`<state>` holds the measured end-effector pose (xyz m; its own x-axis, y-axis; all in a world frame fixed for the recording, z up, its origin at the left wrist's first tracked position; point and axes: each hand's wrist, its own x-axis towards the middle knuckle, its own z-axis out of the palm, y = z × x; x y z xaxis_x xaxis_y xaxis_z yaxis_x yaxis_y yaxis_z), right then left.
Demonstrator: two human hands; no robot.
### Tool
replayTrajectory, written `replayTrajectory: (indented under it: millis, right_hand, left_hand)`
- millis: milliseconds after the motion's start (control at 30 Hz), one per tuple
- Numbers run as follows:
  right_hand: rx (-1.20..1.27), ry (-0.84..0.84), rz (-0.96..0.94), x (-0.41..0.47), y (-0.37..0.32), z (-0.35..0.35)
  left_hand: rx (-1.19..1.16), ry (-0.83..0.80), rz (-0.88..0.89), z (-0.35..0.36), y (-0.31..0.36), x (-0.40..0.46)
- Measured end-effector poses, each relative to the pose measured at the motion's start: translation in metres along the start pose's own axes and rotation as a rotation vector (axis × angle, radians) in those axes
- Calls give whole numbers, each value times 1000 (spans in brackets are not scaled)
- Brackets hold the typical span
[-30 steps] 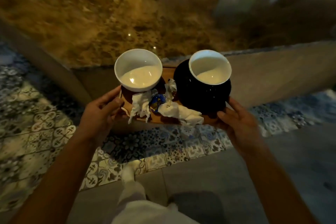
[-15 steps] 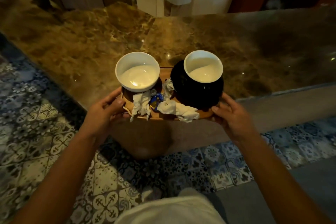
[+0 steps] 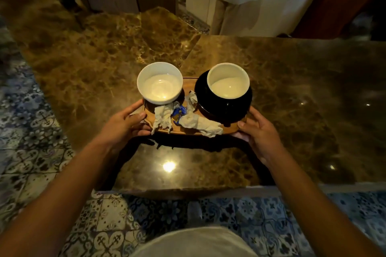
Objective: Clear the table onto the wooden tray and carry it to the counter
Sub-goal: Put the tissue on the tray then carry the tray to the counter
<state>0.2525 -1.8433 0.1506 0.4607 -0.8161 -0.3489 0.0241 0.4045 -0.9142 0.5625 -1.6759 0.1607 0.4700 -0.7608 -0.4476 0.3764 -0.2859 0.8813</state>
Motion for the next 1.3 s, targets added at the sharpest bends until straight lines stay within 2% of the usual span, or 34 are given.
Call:
replayTrajectory:
  millis: [233,700,1000,1300]
  right_hand:
    - [-93,0,80,46,-10,-3]
    - [-50,31,162,67,-10,5]
    - [-317,-18,180,70,-13,6]
    - [-418,6,223,71,-19,11]
  left_hand:
    - [108,72,-27,11,-6,34]
    - [312,11,-102,3,0,64]
    - [336,-22,-117,-7,5,74]
    - [409,-29,-104,-10,10,80]
